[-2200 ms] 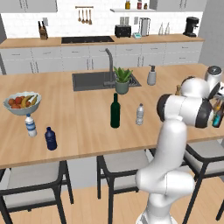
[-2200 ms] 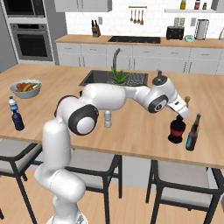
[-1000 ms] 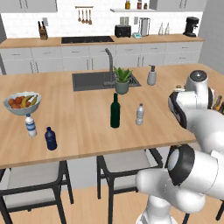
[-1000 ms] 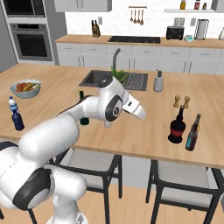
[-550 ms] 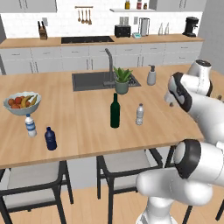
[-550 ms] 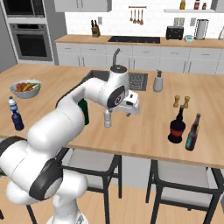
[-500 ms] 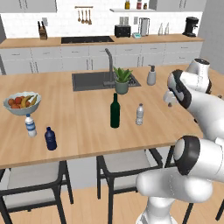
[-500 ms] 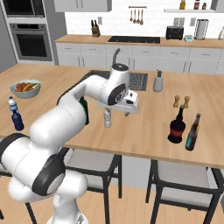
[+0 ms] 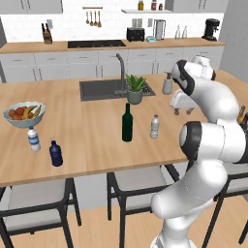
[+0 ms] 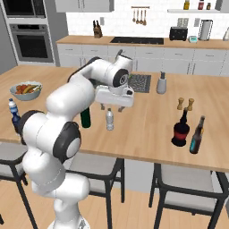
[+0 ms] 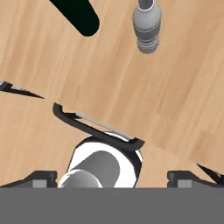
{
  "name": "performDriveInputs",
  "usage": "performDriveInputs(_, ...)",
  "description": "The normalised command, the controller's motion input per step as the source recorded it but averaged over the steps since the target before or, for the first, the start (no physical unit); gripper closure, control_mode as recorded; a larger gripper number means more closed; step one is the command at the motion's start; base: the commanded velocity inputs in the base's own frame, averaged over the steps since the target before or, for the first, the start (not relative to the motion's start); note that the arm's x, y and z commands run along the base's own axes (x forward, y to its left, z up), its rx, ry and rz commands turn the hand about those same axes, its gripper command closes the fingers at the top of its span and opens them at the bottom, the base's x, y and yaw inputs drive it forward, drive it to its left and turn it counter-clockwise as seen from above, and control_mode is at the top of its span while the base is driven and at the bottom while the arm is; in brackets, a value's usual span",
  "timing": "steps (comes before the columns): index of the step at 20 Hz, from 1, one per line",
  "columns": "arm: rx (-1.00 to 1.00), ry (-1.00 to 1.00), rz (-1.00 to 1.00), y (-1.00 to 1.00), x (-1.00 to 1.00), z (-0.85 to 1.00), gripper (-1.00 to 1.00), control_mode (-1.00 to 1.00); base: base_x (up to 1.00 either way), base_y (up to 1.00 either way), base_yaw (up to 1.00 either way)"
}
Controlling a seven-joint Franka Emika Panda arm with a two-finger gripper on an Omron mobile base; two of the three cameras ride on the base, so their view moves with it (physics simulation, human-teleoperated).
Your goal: Move the plastic bottles in the middle to the plastics group, and the glass bottles in the middle to the glass group.
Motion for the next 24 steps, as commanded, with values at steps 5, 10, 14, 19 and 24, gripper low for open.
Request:
performDriveInputs(5,-0.10,-0.29,0.10,0.56,0.00,-0.34,-1.00,-1.00,0.00,0.00,0.00)
performDriveInputs(10,-0.13,-0.11,0.06,0.40,0.03,-0.11,-1.00,-1.00,0.00,0.00,0.00)
performDriveInputs(14,-0.07,0.00,0.00,-0.13,0.18,-0.01,-1.00,-1.00,0.00,0.00,0.00)
performDriveInputs(19,0.03,0.03,-0.01,-0.12,0.33,0.00,-1.00,-1.00,0.00,0.00,0.00)
performDriveInputs(24,0.00,0.00,0.00,0.00,0.39,-0.03,-1.00,-1.00,0.00,0.00,0.00)
